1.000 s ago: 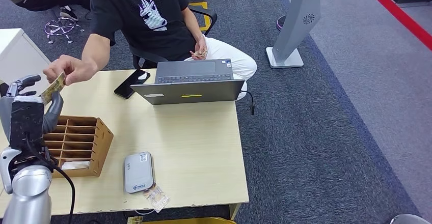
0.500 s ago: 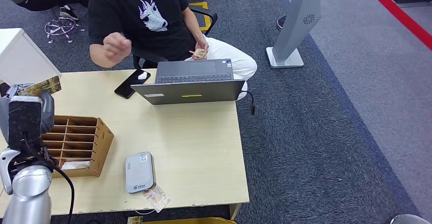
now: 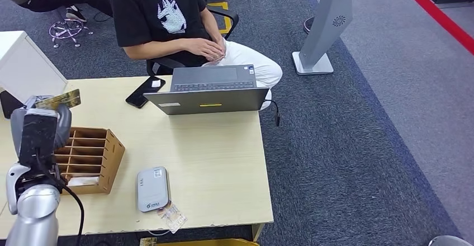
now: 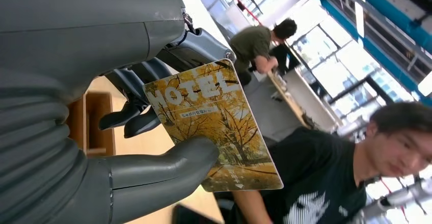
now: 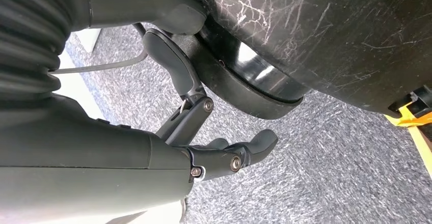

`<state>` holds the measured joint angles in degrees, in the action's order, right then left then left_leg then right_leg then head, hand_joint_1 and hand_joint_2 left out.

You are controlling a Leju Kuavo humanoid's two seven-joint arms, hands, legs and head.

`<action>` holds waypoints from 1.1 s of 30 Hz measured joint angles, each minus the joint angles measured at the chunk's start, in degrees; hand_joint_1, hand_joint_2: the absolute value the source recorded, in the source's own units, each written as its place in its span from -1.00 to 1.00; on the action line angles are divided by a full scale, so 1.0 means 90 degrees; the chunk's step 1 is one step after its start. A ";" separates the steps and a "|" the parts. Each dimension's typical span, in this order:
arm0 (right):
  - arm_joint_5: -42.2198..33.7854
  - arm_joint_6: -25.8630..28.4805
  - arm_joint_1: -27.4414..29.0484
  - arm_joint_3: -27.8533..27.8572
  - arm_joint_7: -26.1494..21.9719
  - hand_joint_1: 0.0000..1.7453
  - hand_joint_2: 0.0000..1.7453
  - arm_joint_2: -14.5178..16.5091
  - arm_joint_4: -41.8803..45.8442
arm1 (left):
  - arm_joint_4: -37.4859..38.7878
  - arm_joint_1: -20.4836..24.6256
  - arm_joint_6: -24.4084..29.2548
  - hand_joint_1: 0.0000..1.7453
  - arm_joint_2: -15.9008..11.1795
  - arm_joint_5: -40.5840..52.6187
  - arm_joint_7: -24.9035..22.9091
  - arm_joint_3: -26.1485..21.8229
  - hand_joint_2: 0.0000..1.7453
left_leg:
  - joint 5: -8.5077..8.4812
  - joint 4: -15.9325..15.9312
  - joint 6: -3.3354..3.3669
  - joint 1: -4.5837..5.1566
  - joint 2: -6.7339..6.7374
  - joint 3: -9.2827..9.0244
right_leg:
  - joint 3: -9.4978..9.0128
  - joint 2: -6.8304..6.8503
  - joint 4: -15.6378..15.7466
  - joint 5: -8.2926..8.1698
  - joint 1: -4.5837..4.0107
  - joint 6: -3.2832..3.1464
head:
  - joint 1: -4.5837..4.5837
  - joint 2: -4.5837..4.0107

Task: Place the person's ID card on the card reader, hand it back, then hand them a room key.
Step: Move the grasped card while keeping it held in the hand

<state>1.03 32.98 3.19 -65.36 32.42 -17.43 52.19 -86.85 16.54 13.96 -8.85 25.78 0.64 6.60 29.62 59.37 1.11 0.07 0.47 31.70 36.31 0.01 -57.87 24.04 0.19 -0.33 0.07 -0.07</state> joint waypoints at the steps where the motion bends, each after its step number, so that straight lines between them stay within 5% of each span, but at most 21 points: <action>1: 0.0015 -0.0004 0.0005 0.0012 0.0004 -1.00 1.00 0.0002 0.0004 | -0.0043 -0.0055 -0.0130 1.00 0.0001 0.0039 0.0004 0.0083 1.00 | 0.0000 0.0000 0.0000 0.0000 0.0000 0.0000 | 0.0000 0.0000 0.0000 0.0000 0.0000 0.0000 | 0.0000 0.0000; 15: 0.0064 -0.0026 0.0076 0.0138 0.0059 -1.00 1.00 0.0004 0.0084 | -0.0563 -0.0649 -0.0820 1.00 0.0030 0.0157 0.0010 0.0858 1.00 | 0.0003 0.0000 0.0004 0.0001 0.0001 0.0003 | 0.0002 0.0001 0.0001 0.0001 0.0001 0.0001 | 0.0000 0.0000; 33: 0.0121 -0.0030 0.0109 0.0185 0.0081 -1.00 1.00 0.0004 0.0135 | -0.0350 -0.1262 -0.1267 1.00 -0.0182 -0.0152 -0.0321 0.0896 1.00 | 0.0003 -0.0001 0.0004 -0.0001 0.0000 0.0007 | 0.0002 0.0002 0.0001 0.0001 0.0001 0.0001 | 0.0000 -0.0001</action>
<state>2.12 32.71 4.17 -63.69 33.15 -17.40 53.41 -90.00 5.19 2.55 -10.49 24.41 -2.25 14.67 29.65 59.36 1.15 0.06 0.47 31.76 36.33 0.02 -57.86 24.05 0.20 -0.32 0.07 -0.08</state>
